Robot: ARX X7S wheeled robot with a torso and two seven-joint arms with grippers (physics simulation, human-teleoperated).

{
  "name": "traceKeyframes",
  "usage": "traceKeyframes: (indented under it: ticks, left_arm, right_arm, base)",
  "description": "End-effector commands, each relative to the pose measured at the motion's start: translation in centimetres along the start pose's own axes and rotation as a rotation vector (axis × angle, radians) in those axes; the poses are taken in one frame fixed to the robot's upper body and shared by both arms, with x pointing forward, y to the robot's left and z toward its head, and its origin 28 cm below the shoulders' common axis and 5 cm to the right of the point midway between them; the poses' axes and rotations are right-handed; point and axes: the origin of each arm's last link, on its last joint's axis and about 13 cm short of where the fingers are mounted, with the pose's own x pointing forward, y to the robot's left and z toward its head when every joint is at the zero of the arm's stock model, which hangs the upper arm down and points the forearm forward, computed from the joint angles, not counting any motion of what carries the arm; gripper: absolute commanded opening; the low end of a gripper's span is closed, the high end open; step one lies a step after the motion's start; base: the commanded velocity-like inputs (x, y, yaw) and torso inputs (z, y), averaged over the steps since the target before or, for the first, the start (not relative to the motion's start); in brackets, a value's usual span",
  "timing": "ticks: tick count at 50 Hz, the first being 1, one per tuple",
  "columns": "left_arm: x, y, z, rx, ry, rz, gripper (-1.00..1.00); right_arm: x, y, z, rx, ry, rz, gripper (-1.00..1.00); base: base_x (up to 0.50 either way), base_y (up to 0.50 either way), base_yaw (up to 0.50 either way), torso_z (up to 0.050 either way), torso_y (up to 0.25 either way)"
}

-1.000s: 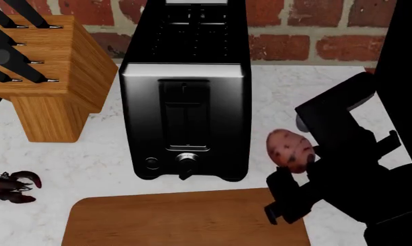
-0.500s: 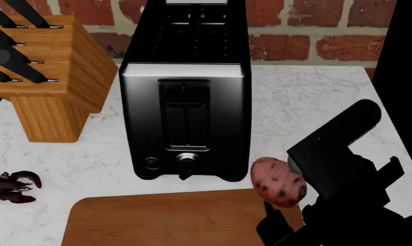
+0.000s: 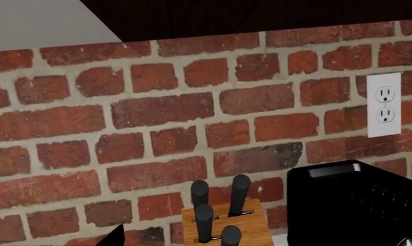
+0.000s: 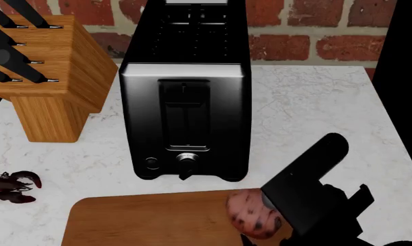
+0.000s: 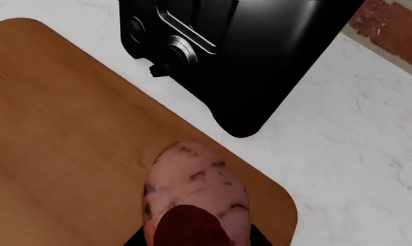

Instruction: Clear the non-vegetable object off the cutting board and place the vegetables onto it.

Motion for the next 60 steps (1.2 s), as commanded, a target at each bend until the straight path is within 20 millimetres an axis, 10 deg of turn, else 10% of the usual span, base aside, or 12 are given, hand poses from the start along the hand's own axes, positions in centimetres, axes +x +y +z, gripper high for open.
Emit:
traceKeyframes:
  ticks: [1, 11, 12, 60]
  left_arm:
    - [-0.2, -0.4, 0.2, 0.001, -0.031, -0.033, 1.0]
    - [-0.3, -0.4, 0.4, 0.002, -0.035, -0.031, 1.0]
    - [-0.3, -0.4, 0.4, 0.001, -0.036, -0.031, 1.0]
    - [0.1, -0.9, -0.1, -0.016, -0.054, -0.059, 1.0]
  right_arm:
    - [0.8, 0.4, -0.3, 0.009, -0.017, 0.034, -1.0]
    - [1.0, 0.7, -0.6, 0.012, -0.008, 0.042, -1.0]
    - [1.0, 0.7, -0.6, 0.012, -0.008, 0.041, 1.0]
    - [-7.9, 3.0, 4.7, -0.155, -0.188, 0.027, 1.0]
  base:
    - [0.0, 0.0, 0.0, 0.0, 0.0]
    - [0.0, 0.0, 0.0, 0.0, 0.0]
    - [0.0, 0.0, 0.0, 0.0, 0.0]
    - [0.0, 0.0, 0.0, 0.0, 0.001]
